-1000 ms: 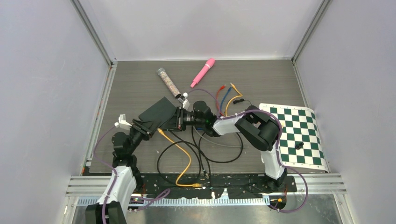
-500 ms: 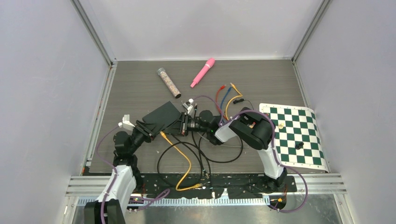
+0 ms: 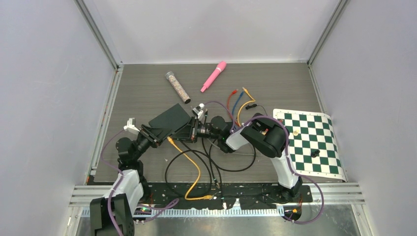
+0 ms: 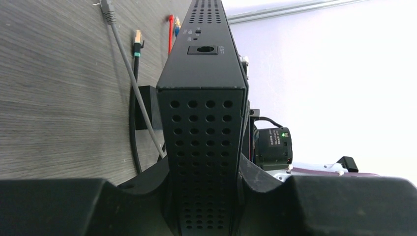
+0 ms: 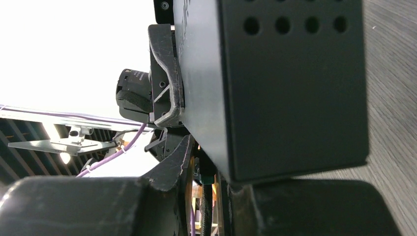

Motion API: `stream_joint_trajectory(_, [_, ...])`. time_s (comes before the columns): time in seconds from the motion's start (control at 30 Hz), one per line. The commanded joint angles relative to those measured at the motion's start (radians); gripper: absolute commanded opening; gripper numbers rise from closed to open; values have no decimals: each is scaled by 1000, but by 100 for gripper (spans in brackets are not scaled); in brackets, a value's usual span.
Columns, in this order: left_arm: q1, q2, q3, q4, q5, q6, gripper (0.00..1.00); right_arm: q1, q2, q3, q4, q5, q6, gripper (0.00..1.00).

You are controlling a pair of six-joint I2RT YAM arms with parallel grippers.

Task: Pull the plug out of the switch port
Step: Pull the connector from the switch port.

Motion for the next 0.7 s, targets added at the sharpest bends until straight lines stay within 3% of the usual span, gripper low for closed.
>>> stream_joint_trajectory(0.0, [129,3,54,358,-365,2,0,8,-39,-62,-33,-287,1,5])
stream_joint_trajectory(0.1, [169,23,68,377,-329,-3,0,15,-37,-50,-42,-304,-4,5])
stream_joint_trajectory(0.2, [202,43,81,401,-314,-21,0,23,-79,-28,-306,-296,-128,5])
stream_joint_trajectory(0.27, [218,57,94,414,-301,-21,0,33,-98,-5,-395,-292,-204,5])
stream_joint_trajectory(0.67, [288,113,115,457,-328,-52,0,49,-78,1,-343,-313,-170,5])
